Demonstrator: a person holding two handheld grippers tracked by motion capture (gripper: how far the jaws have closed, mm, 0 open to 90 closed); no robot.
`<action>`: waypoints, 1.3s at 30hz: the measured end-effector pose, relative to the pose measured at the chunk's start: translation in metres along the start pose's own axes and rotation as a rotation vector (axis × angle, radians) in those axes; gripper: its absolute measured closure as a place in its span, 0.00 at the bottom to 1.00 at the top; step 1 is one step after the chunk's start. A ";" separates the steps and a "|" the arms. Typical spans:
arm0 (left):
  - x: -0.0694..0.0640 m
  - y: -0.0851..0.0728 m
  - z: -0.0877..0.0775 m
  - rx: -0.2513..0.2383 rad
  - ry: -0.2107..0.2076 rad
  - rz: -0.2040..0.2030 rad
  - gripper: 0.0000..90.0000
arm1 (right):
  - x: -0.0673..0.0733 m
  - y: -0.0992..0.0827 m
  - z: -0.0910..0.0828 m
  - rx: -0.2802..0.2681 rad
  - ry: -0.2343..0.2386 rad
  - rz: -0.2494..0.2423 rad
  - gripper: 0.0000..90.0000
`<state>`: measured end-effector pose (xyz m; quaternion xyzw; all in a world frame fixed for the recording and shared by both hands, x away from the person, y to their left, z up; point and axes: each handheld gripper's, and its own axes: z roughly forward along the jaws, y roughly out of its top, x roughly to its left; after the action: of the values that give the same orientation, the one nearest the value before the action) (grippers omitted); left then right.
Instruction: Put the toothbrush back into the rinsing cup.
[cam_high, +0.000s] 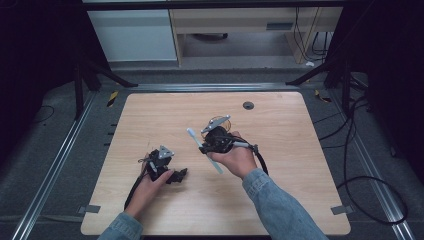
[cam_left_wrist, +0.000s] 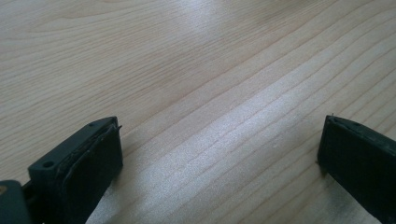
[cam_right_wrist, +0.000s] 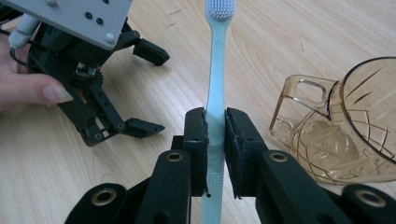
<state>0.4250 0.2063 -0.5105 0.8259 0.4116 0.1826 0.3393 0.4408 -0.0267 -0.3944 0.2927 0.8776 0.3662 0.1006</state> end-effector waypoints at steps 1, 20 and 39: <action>0.000 0.000 0.000 0.000 0.000 0.000 0.00 | 0.000 0.000 0.000 -0.004 0.001 0.005 0.88; 0.000 0.000 0.000 0.000 0.000 0.000 0.00 | 0.002 0.007 0.004 -0.114 -0.022 0.042 0.88; 0.000 0.000 0.000 0.000 0.000 0.000 0.00 | 0.005 0.011 0.008 -0.210 -0.044 0.066 0.88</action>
<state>0.4250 0.2063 -0.5105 0.8258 0.4118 0.1825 0.3395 0.4453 -0.0126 -0.3923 0.3173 0.8218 0.4527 0.1376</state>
